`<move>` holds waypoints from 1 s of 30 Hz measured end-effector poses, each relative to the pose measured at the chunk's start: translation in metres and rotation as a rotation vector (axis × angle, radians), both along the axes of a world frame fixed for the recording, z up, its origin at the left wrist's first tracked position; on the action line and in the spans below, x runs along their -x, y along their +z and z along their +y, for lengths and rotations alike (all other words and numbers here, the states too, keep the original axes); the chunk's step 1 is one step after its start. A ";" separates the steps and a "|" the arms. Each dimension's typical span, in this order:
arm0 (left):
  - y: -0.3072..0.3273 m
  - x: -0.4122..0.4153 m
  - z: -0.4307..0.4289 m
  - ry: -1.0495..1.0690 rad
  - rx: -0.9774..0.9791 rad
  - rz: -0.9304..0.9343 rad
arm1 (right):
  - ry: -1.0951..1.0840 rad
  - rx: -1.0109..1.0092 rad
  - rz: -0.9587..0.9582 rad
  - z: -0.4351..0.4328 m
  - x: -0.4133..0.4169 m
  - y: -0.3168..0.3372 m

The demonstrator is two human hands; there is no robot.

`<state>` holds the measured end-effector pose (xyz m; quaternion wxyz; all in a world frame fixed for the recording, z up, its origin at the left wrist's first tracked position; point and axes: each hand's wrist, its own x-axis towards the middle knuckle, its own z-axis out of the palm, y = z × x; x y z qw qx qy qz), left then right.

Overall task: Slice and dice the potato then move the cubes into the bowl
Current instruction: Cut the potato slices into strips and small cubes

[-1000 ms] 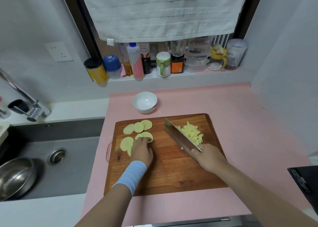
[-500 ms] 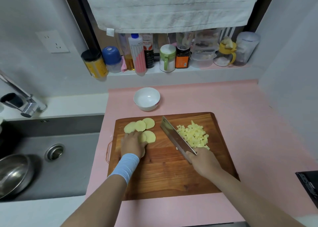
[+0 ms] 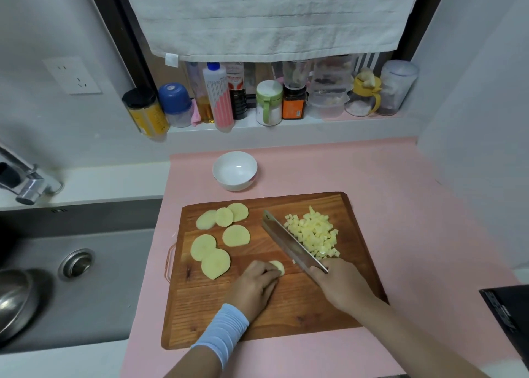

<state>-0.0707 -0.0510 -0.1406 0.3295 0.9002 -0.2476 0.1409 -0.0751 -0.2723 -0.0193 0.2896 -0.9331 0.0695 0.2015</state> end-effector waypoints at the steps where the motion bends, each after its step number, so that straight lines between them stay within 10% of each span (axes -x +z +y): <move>1: -0.002 0.001 0.001 0.007 0.001 -0.017 | 0.017 0.016 -0.001 0.000 0.001 0.001; 17: 0.005 0.001 -0.007 0.024 -0.013 -0.059 | 0.303 0.239 -0.224 -0.004 0.029 0.001; 30: 0.003 -0.001 -0.007 0.040 -0.036 -0.027 | 0.240 0.173 -0.012 -0.004 0.010 -0.002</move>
